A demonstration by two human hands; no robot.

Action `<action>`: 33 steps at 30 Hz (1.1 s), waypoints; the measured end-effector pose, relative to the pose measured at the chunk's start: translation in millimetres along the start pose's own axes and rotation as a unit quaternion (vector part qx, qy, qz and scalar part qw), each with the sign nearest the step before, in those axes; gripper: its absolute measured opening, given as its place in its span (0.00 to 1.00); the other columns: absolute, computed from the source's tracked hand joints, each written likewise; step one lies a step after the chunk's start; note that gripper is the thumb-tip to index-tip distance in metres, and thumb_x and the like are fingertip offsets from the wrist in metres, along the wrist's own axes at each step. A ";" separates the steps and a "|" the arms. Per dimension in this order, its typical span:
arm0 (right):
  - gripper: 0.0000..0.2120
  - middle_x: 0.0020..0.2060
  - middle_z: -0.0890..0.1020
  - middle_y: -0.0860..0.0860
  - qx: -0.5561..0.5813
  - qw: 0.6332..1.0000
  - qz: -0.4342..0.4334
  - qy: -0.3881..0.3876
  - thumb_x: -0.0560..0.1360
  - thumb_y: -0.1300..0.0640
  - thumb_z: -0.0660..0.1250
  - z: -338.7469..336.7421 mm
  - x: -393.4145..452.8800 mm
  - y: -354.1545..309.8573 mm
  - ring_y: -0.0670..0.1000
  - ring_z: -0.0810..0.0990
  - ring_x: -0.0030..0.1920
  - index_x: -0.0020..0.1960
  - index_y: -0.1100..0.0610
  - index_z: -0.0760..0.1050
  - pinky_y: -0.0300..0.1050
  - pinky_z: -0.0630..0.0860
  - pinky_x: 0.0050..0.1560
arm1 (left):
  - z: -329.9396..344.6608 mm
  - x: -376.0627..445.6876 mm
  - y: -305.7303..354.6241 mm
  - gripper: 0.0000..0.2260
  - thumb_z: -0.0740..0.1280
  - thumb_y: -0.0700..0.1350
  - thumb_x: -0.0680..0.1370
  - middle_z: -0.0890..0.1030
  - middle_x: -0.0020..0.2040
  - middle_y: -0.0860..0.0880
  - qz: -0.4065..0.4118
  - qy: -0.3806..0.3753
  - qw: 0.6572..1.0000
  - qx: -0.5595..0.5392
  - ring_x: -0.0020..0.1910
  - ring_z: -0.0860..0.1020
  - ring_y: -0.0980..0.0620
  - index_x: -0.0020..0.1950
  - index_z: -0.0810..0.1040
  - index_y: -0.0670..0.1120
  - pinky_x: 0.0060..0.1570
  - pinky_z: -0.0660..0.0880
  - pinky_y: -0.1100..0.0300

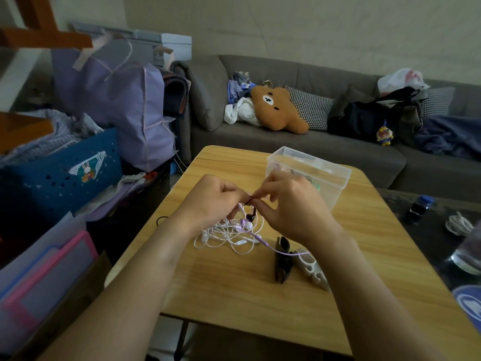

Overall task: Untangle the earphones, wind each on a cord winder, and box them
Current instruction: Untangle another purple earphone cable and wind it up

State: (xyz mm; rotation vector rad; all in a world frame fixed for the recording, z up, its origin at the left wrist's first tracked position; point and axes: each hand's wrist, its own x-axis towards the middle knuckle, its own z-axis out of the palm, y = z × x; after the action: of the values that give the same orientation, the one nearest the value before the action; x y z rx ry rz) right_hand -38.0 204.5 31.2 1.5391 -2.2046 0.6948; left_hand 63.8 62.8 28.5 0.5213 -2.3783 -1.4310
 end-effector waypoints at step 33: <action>0.08 0.39 0.85 0.59 0.492 0.825 0.277 -0.027 0.80 0.66 0.60 -6.8 2.2 6.6 0.55 0.83 0.35 0.44 0.63 0.74 0.54 0.80 0.41 | 6.5 0.3 -2.4 0.11 0.76 0.53 0.72 0.82 0.39 0.34 0.139 0.063 0.987 -0.054 0.38 0.80 0.35 0.45 0.86 0.45 0.38 0.77 0.45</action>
State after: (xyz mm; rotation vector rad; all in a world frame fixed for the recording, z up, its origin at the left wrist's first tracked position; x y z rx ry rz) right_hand -44.9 208.7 36.8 1.1984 -2.4709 2.2652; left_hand 61.1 66.6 23.5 0.2318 -2.1607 -1.3490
